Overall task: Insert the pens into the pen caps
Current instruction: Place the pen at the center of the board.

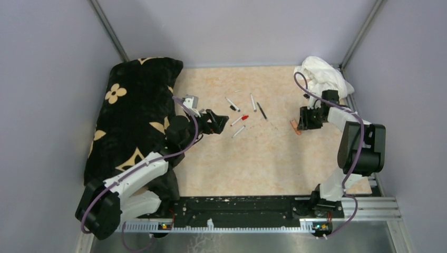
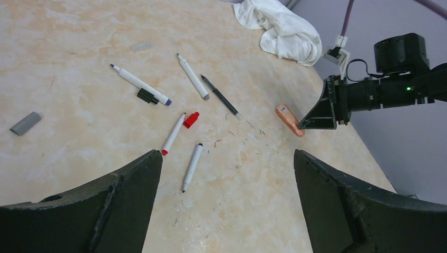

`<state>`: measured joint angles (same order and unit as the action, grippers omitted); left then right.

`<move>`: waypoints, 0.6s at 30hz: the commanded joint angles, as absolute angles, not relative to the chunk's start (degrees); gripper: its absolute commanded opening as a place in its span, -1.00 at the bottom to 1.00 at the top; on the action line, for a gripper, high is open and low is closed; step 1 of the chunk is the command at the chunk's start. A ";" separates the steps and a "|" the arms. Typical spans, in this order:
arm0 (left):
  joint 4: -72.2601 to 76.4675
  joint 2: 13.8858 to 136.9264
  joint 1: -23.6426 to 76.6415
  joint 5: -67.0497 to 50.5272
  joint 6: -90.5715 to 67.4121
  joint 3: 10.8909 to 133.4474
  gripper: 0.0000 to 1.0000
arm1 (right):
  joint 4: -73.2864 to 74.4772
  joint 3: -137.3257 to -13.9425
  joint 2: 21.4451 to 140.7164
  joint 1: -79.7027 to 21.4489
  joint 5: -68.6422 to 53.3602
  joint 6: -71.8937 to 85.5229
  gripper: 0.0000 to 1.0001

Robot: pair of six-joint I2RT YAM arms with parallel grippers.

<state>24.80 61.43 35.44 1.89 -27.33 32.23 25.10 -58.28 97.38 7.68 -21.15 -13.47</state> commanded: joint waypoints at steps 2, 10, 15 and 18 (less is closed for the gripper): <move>22.86 64.10 34.20 0.31 -26.63 35.20 0.97 | 26.49 -62.39 92.77 8.26 -24.21 -15.52 -0.14; 17.11 69.40 32.48 -1.66 -27.66 39.67 0.97 | 29.41 -65.41 91.01 8.28 -31.36 -17.55 -0.14; 10.69 75.15 31.40 -3.12 -28.34 44.70 0.98 | 30.72 -66.83 90.10 8.26 -37.80 -18.19 -0.14; 7.64 79.37 31.44 -4.60 -27.13 47.86 0.97 | 31.02 -67.19 90.00 8.26 -39.15 -18.19 -0.14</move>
